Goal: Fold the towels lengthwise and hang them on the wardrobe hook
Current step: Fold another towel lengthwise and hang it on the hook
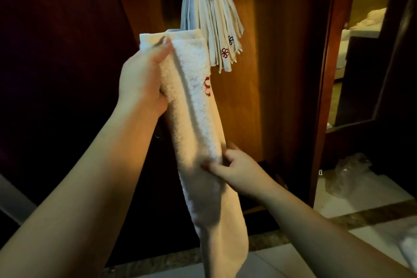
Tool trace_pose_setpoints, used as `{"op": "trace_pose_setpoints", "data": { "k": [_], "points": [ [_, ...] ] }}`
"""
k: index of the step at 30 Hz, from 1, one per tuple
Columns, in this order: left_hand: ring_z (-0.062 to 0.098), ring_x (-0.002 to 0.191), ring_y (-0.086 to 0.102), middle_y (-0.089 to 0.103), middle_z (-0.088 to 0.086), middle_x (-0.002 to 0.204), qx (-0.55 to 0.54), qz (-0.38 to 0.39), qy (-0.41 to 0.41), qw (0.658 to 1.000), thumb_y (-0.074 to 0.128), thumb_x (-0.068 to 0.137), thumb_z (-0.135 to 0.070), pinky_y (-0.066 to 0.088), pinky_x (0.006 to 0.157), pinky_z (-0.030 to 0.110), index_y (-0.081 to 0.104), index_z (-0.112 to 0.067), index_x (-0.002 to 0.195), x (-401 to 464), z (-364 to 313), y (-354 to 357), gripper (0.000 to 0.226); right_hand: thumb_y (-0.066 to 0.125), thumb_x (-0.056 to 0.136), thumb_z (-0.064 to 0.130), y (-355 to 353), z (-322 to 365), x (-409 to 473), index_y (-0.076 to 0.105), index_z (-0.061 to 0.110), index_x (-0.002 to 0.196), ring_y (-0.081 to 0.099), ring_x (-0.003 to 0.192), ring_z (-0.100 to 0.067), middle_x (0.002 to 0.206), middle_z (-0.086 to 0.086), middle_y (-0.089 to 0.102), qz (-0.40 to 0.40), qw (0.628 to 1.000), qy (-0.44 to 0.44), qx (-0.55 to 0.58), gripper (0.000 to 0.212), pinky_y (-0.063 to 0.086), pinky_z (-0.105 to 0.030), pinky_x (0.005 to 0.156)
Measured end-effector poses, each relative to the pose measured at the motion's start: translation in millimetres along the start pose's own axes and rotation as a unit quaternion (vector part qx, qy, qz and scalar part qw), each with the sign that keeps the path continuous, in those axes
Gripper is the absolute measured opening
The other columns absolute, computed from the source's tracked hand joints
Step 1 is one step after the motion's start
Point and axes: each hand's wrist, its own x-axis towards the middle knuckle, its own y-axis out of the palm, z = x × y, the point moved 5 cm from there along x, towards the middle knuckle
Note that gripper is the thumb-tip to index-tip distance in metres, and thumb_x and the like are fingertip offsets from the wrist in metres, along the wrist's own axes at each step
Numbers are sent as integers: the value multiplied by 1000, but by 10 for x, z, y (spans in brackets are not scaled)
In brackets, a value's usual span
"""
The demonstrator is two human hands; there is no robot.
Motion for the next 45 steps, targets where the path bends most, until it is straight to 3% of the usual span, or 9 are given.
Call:
{"op": "trace_pose_setpoints", "data": {
  "k": [6, 11, 17, 20, 23, 26, 34, 38, 45],
  "points": [
    [18, 97, 73, 76, 1, 105, 22, 11, 19, 1000, 66, 92, -23, 58, 83, 40, 70, -14, 114, 31, -108, -112, 23, 46, 89, 60, 32, -65, -73, 69, 33, 99, 54, 123, -7, 135, 9, 51, -77, 978, -37, 190, 37, 47, -34, 104],
    [25, 96, 74, 76, 9, 103, -52, 17, -29, 998, 63, 95, -20, 60, 74, 39, 65, -8, 112, 78, -34, -151, 21, 42, 92, 54, 34, -100, -109, 61, 28, 100, 66, 97, -26, 107, -11, 67, -169, 959, -48, 221, 34, 54, -45, 82],
    [22, 88, 75, 78, 6, 90, -84, -36, -52, 994, 64, 95, -17, 60, 64, 36, 62, -8, 105, 152, 75, -264, 13, 52, 89, 55, -115, -71, -89, 54, 35, 98, 63, 76, -6, 91, 7, 66, -255, 947, -79, 177, 22, 49, -27, 64],
    [21, 81, 76, 77, 7, 87, -103, -65, -70, 990, 63, 96, -17, 60, 57, 35, 61, -7, 107, 174, 151, -310, 15, 63, 77, 66, -103, -246, 47, 48, 45, 116, 71, 91, -4, 115, 6, 69, -147, 970, 2, 191, 47, 58, -27, 78],
    [21, 79, 76, 77, 10, 90, -80, -99, -80, 989, 67, 93, -16, 62, 63, 40, 61, -6, 112, 223, 227, -368, 23, 85, 62, 60, 24, -422, 87, 61, 15, 122, 72, 102, -19, 115, -6, 73, 89, 950, 108, 279, 79, 58, -34, 86],
    [19, 74, 75, 74, 11, 92, -47, -116, -93, 988, 69, 91, -15, 62, 66, 38, 61, -5, 108, 268, 321, -387, 21, 81, 80, 29, 92, -567, 58, 64, 7, 119, 69, 108, -23, 114, -7, 74, 212, 939, 146, 228, 48, 55, -36, 95],
    [21, 86, 68, 68, 12, 102, -14, -166, -176, 970, 67, 92, -11, 58, 67, 35, 62, -6, 101, 427, 744, -674, 12, 69, 83, 36, 97, -635, -15, 66, 13, 116, 69, 109, -20, 114, -2, 74, 180, 953, 112, 216, 39, 55, -33, 94],
    [22, 85, 68, 67, 11, 100, -25, -149, -203, 967, 66, 93, -12, 58, 76, 39, 59, -7, 107, 451, 894, -585, 16, 70, 89, 27, 306, -847, -35, 65, 5, 119, 67, 112, -28, 118, -12, 72, 195, 926, 169, 276, 38, 49, -46, 104],
    [23, 81, 71, 70, 13, 96, -19, -86, -219, 972, 66, 93, -12, 60, 70, 38, 60, -6, 103, 606, 965, -328, 13, 65, 93, 20, 450, -827, -84, 61, 10, 120, 70, 104, -20, 110, -5, 75, 255, 883, 231, 319, 30, 55, -34, 95]
  ]
}}
